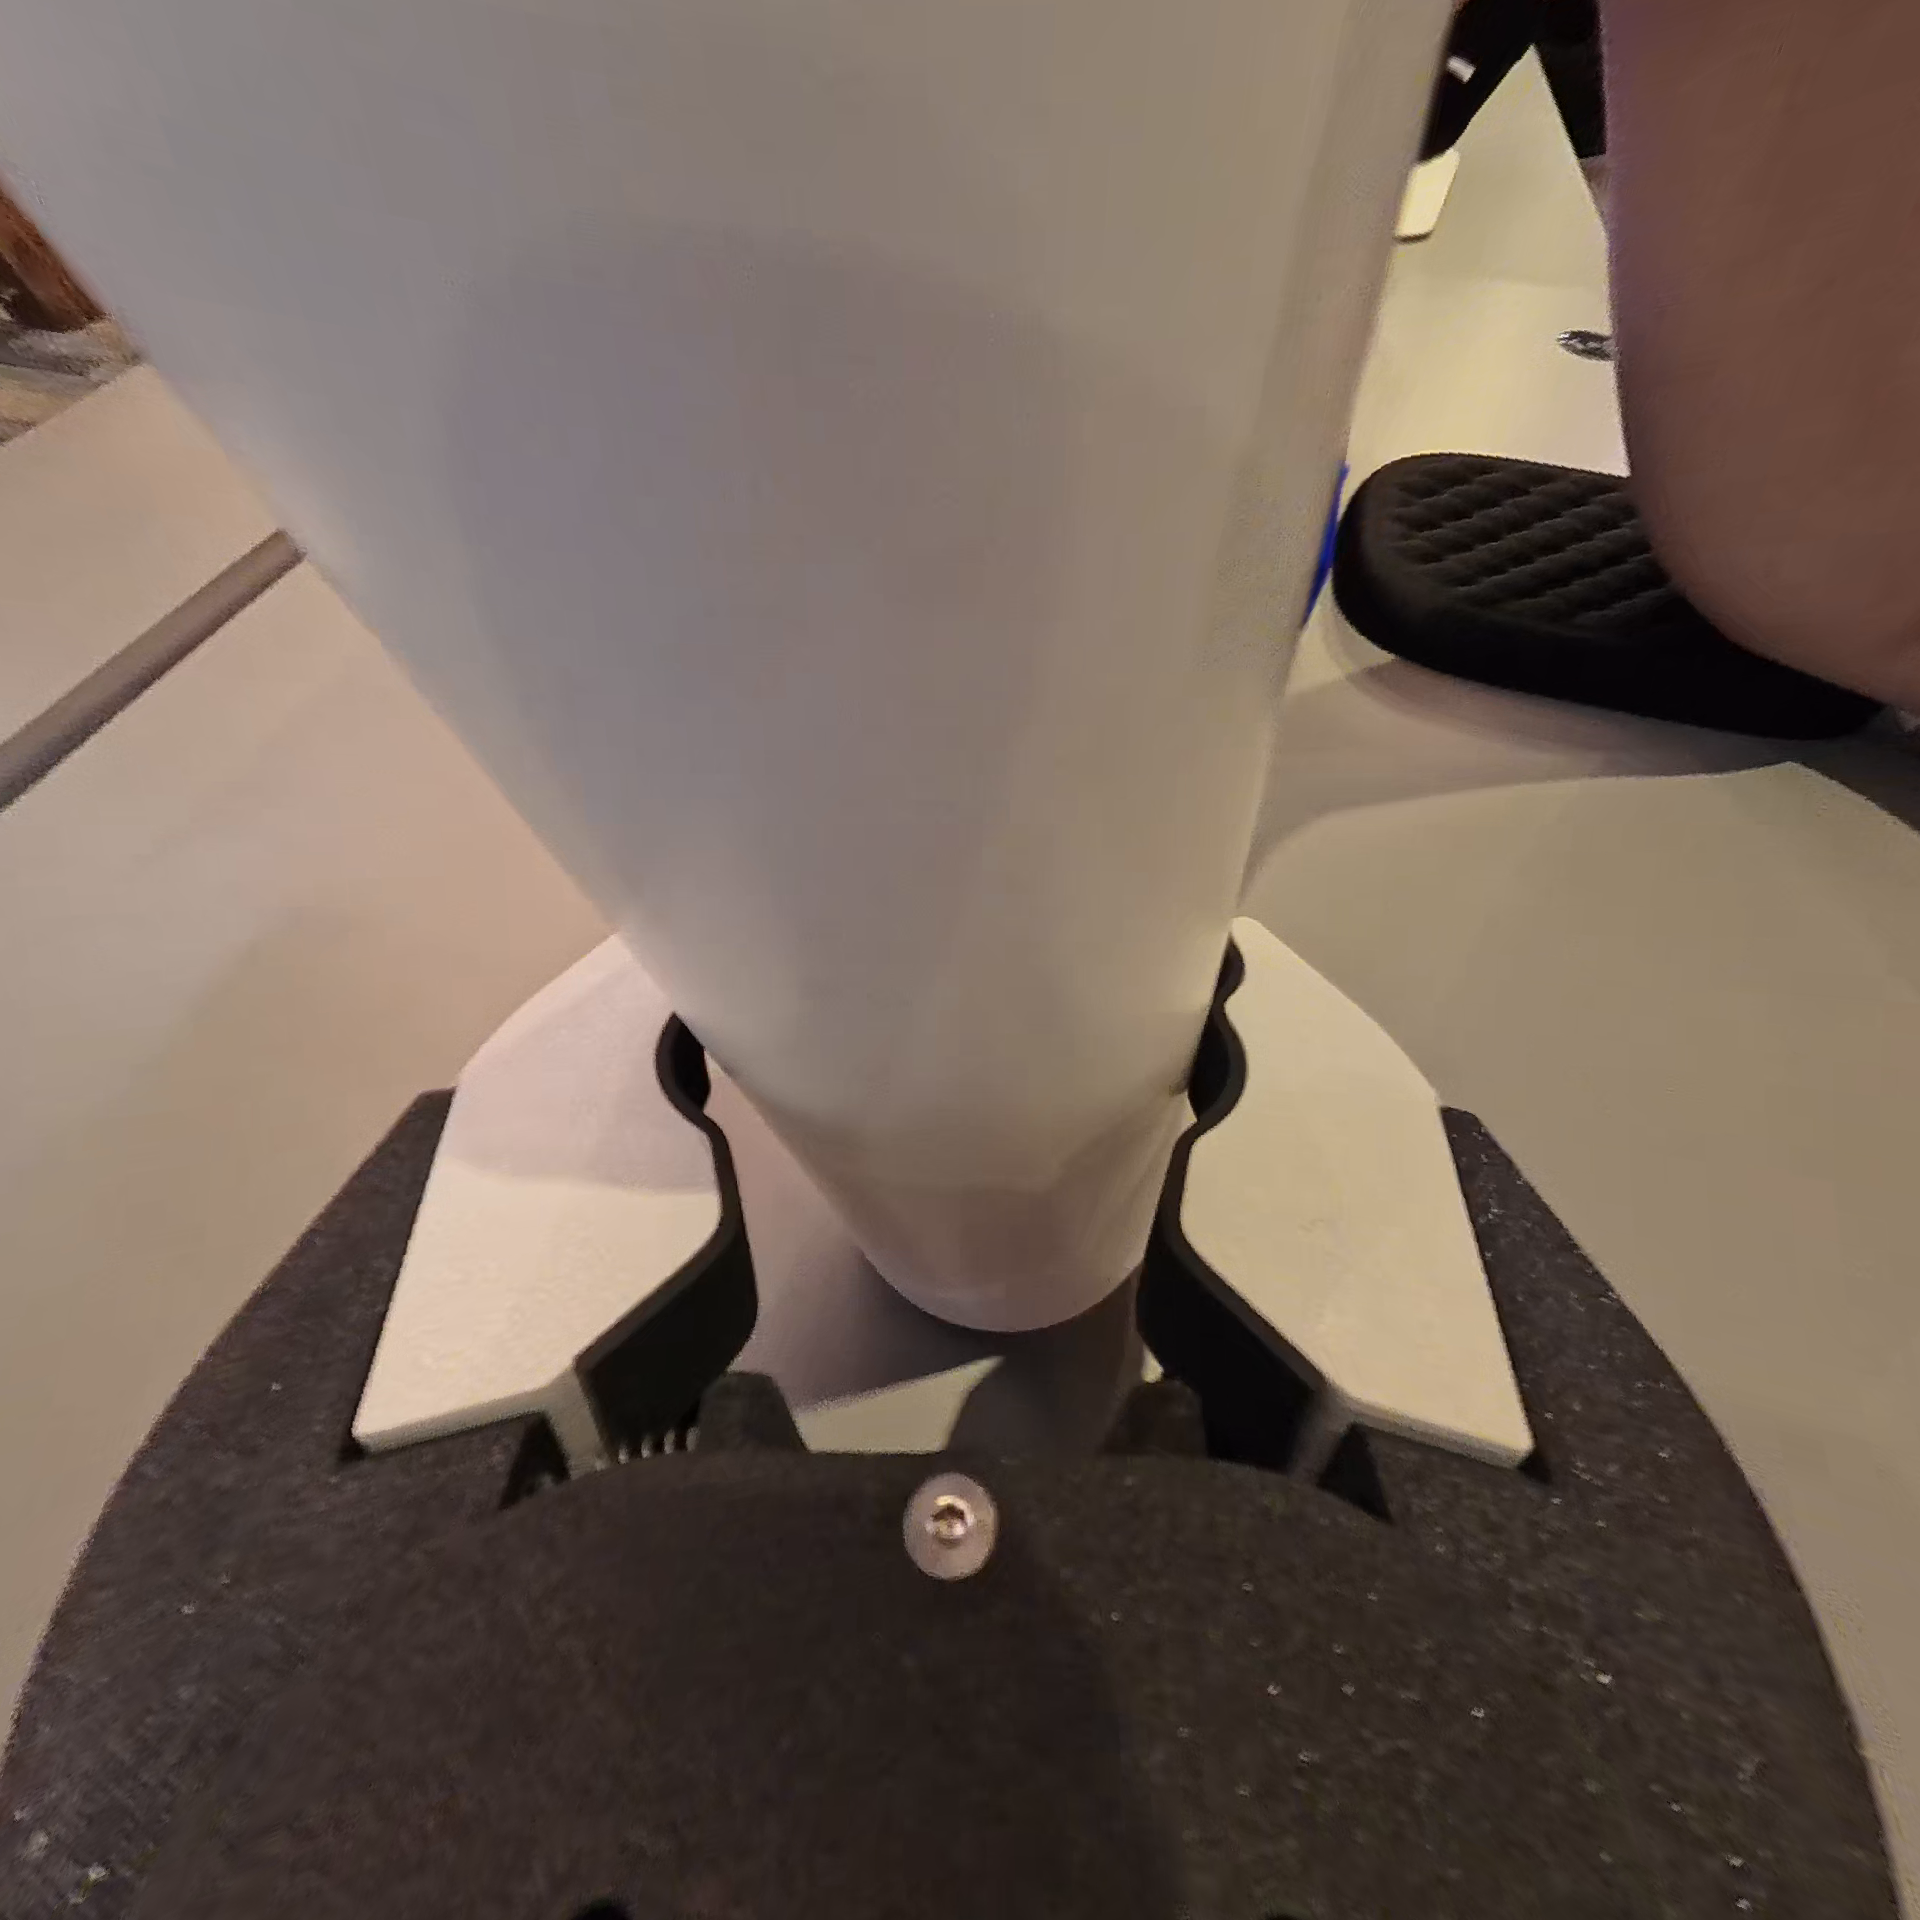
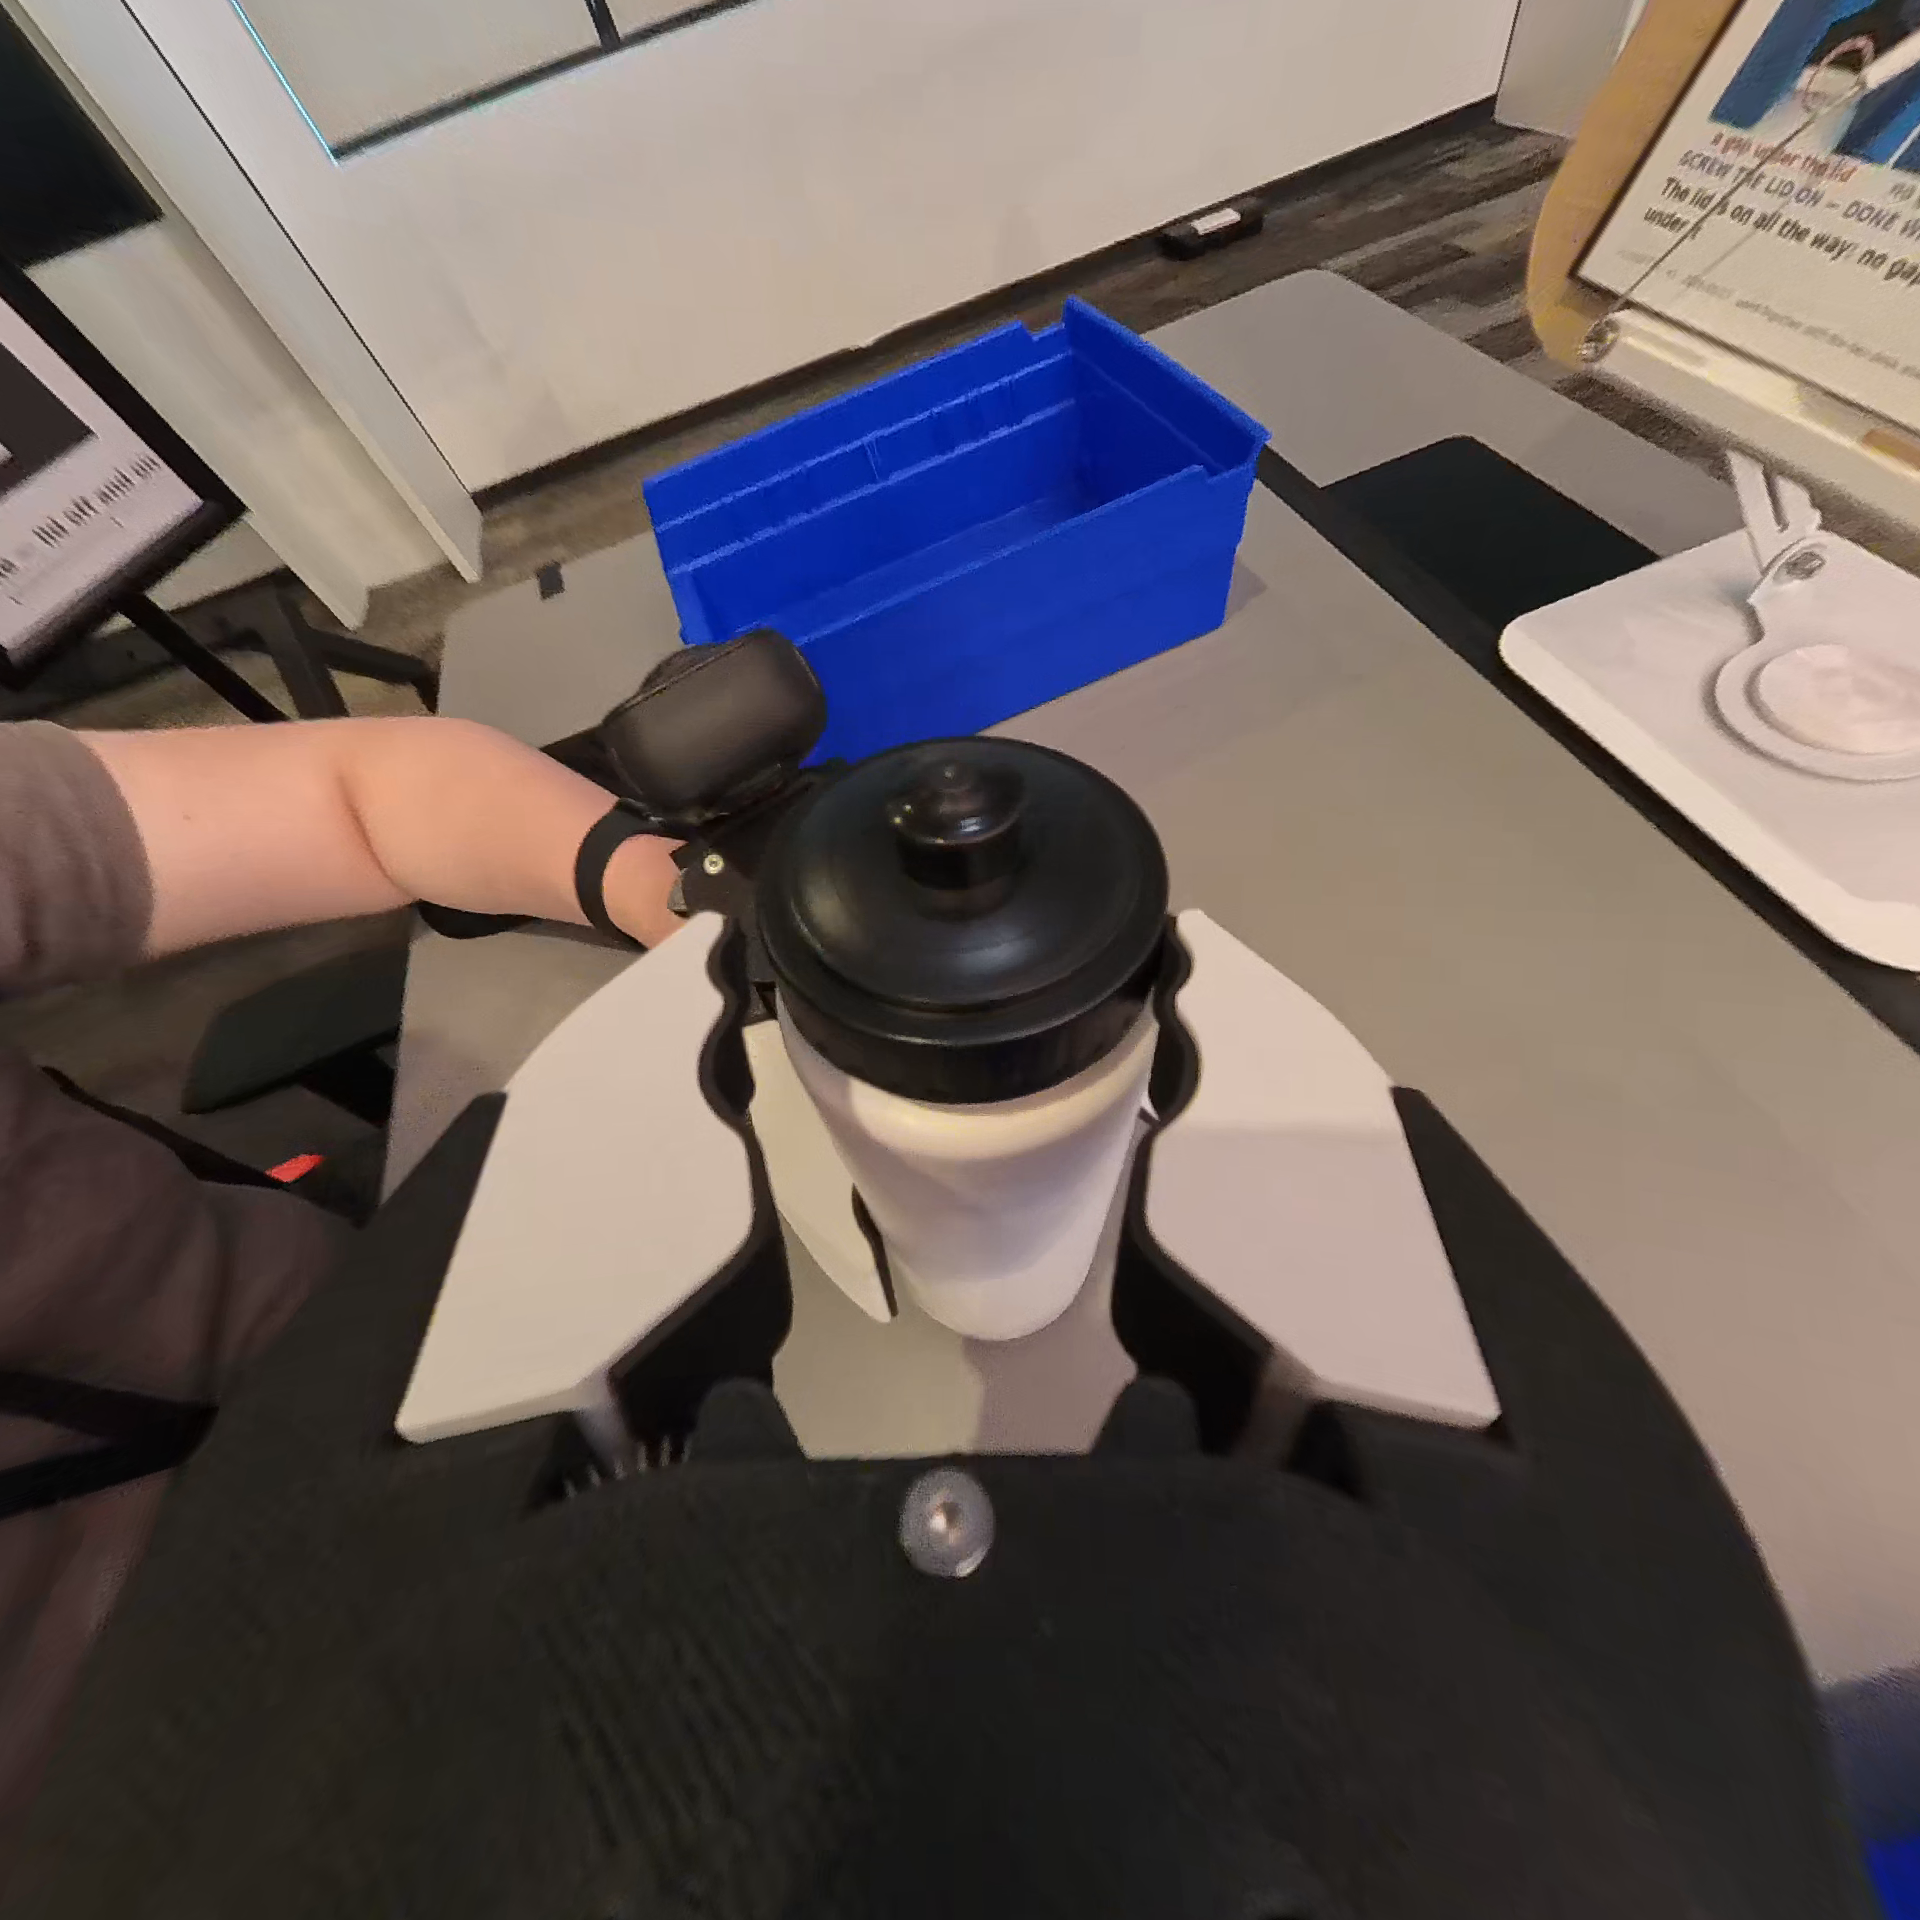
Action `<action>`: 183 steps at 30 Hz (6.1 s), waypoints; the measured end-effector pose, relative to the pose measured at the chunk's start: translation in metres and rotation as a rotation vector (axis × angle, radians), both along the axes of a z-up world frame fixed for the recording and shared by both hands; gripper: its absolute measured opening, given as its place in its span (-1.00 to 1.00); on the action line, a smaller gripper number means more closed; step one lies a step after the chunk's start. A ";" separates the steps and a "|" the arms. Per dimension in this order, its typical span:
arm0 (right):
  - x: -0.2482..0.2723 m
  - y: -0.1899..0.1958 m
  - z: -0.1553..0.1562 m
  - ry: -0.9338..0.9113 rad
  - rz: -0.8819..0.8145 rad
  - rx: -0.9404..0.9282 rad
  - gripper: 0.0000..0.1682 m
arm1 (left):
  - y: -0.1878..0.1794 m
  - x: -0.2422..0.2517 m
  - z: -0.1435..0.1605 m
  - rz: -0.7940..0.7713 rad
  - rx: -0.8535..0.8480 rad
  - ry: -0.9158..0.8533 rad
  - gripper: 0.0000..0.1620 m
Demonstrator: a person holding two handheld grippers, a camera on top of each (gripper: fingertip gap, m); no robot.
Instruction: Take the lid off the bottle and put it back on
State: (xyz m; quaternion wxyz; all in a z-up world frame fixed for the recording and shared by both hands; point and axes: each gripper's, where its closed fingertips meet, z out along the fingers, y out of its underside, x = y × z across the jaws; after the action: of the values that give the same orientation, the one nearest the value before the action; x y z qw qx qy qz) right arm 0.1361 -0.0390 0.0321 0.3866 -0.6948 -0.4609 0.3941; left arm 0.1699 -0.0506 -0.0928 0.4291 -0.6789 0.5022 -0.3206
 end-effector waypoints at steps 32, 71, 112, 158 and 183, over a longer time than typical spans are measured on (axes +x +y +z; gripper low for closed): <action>0.002 -0.081 0.010 0.082 0.565 0.266 -0.15 | -0.071 0.004 0.033 -0.480 0.031 -0.197 0.05; -0.009 -0.018 0.025 0.106 0.105 0.191 0.01 | 0.002 -0.014 0.030 -0.026 0.105 -0.074 0.05; -0.011 -0.005 0.010 0.026 0.011 0.185 -0.17 | 0.013 -0.018 0.028 0.083 0.060 -0.055 0.05; -0.028 0.008 0.007 0.057 -0.172 0.318 -0.14 | 0.030 -0.031 0.028 0.270 0.082 -0.037 0.05; -0.021 -0.002 0.002 0.089 0.058 0.229 -0.11 | 0.016 -0.019 0.027 0.119 0.068 -0.035 0.04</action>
State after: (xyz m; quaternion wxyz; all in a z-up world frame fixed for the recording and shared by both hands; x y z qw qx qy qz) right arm 0.1149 -0.0410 0.0344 0.4719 -0.6143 -0.5052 0.3803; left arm 0.1507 -0.0342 -0.0655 0.4789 -0.6870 0.4637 -0.2892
